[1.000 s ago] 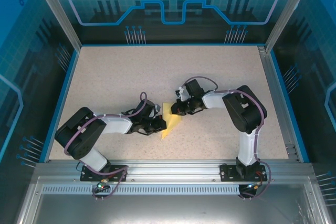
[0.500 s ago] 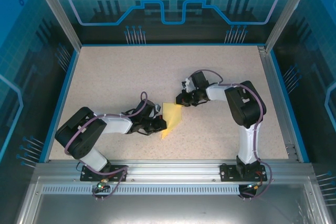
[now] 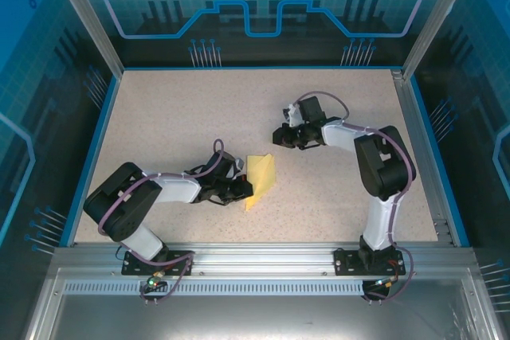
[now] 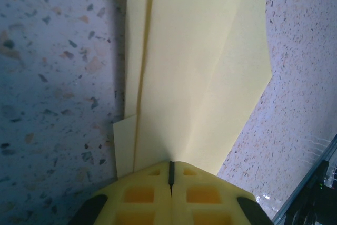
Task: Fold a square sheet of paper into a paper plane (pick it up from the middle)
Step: Fourth fold the wing at the center of the table.
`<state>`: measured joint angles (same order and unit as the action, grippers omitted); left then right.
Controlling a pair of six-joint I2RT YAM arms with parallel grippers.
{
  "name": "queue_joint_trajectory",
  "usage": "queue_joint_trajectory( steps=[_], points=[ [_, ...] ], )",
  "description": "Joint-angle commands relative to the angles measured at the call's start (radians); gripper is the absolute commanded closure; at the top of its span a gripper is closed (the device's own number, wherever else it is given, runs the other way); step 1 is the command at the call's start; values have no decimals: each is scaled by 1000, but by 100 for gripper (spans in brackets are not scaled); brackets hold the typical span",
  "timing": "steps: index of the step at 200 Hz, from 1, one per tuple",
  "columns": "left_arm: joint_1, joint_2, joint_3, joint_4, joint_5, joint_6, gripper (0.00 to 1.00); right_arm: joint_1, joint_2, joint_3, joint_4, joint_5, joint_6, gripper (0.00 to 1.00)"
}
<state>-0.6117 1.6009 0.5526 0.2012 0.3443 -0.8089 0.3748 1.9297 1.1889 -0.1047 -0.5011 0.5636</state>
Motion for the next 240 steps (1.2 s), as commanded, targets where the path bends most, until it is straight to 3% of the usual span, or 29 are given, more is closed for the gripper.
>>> queue_joint_trajectory(
  steps=[1, 53, 121, 180, 212, 240],
  points=[
    [-10, 62, -56, -201, -33, 36, 99, 49, -48, -40, -3, -37, -3, 92],
    [-10, 65, -51, -203, -28, 39, 98, 171, -21, -127, 64, -29, 27, 94],
    [-12, 35, -54, -216, -18, 46, 97, 152, 91, -201, 99, 31, 32, 95],
    [5, -177, 168, -510, -85, 79, 81, 150, 97, -218, 74, 61, 2, 96],
    [11, -180, 236, -446, -39, -26, 76, 149, 91, -223, 68, 70, -1, 96],
    [10, -82, 240, -310, 39, -138, 80, 150, 92, -228, 76, 71, 4, 96]
  ],
)
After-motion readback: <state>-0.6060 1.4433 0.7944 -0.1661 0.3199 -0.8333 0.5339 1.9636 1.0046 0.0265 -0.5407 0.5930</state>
